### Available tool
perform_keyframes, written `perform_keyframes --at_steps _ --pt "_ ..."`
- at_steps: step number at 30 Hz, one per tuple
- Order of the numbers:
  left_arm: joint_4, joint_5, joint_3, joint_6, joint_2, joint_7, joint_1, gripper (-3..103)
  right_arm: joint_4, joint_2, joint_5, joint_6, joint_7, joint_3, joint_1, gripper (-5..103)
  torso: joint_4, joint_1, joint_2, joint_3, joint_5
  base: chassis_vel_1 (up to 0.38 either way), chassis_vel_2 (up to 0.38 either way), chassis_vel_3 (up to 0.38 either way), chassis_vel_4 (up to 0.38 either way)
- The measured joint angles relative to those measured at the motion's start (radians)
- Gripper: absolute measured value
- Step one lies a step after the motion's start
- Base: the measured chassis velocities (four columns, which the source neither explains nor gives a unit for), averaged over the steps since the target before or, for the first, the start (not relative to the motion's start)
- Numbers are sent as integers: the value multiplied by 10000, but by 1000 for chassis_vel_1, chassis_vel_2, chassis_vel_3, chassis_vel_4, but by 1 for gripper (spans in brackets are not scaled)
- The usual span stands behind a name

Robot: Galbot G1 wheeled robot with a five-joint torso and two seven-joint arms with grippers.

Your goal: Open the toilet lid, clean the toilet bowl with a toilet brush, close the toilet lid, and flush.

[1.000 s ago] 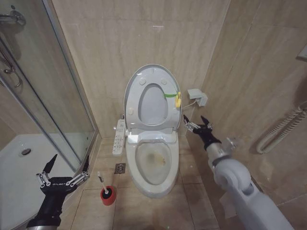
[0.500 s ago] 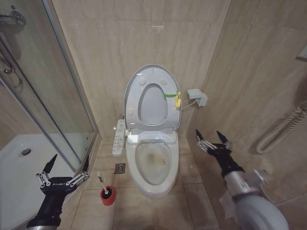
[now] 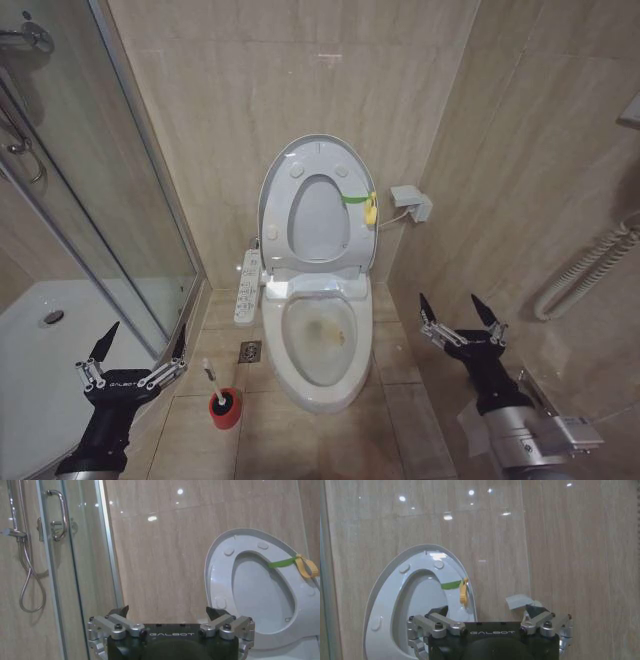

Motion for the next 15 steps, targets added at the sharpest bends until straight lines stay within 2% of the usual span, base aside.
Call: perform_keyframes --at_steps 15 --pt "0 0 0 0 0 0 0 100 -270 316 -62 42 93 -212 198 100 0 0 0 0 0 0 0 0 0"
